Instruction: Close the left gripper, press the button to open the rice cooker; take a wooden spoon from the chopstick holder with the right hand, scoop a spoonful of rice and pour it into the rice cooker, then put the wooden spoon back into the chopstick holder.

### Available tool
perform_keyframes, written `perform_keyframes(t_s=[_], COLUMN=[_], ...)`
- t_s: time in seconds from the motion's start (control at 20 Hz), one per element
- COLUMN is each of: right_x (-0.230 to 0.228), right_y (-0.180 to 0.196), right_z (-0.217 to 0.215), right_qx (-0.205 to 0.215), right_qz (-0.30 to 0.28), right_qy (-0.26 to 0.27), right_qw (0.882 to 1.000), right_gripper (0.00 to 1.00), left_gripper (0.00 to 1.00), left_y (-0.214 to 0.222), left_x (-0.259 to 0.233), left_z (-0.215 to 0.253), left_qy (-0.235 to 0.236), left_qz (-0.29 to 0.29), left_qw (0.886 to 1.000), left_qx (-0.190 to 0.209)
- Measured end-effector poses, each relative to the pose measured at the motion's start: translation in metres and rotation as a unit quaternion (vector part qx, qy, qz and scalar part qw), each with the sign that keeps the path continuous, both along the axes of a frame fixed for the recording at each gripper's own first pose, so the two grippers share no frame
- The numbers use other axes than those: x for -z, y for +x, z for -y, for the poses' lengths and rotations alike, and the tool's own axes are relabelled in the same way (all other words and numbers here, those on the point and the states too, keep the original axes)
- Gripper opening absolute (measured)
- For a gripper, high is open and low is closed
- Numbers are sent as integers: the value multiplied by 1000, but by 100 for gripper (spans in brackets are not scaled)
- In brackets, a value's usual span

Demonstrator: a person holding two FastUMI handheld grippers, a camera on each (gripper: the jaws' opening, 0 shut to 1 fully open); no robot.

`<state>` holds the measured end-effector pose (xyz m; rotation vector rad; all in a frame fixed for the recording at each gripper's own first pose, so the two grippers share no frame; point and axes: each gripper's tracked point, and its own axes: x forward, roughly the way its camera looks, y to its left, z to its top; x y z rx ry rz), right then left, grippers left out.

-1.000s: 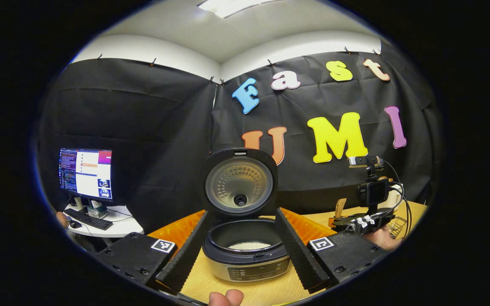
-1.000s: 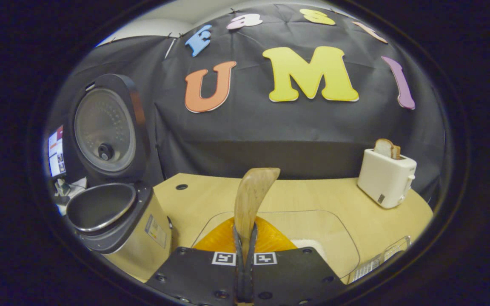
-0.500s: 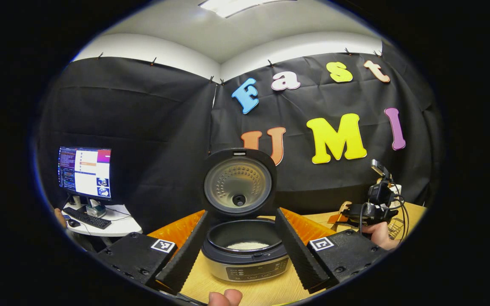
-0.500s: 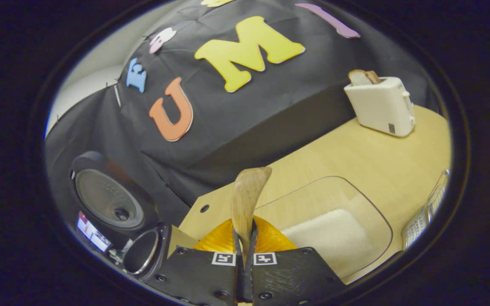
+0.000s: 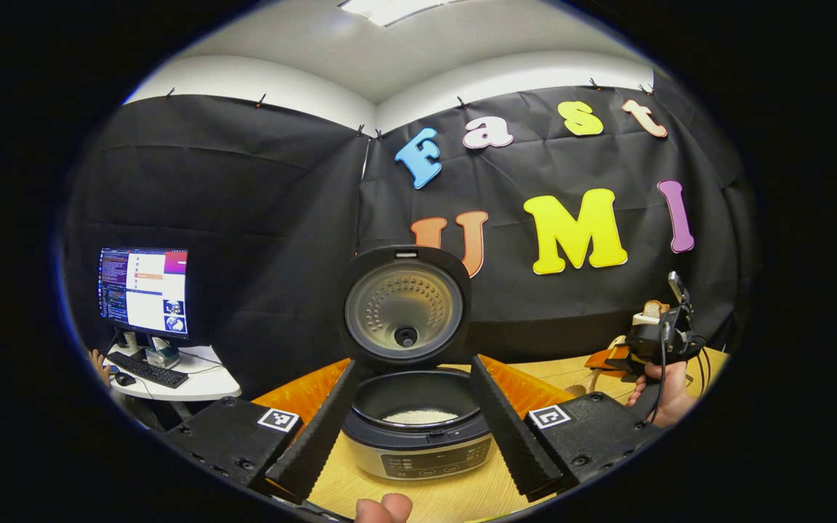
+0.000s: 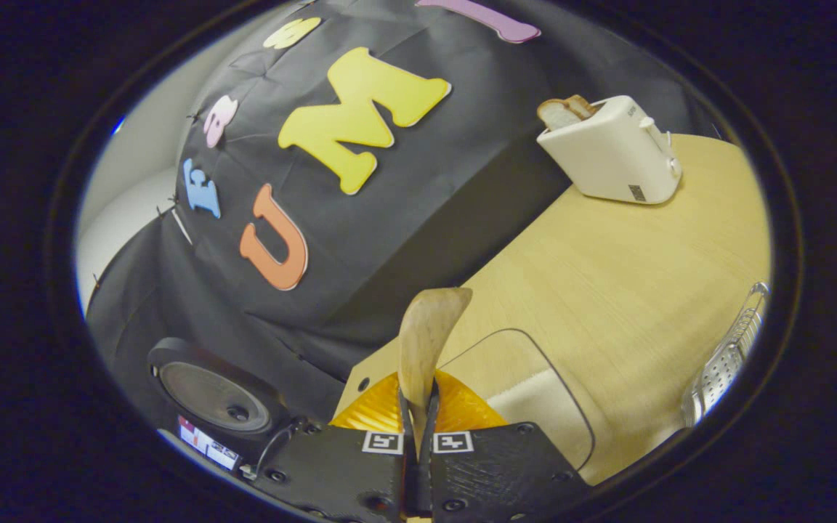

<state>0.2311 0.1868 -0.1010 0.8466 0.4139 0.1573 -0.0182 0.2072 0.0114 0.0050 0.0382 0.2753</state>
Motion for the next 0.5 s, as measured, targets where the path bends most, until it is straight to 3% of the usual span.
perform_keyframes(t_s=[0.3,0.5], right_x=[-24,-55], right_y=[5,6], right_z=[30,27], right_qx=[19,14], right_qz=[5,24], right_qy=[55,65], right_qw=[998,998], right_gripper=[1,0], left_gripper=[99,98], left_y=[-2,-4], left_x=[-3,-1], left_z=[-4,-10], left_qy=[6,11], left_qz=[5,0], left_qw=[1000,1000], left_qx=[-8,-15])
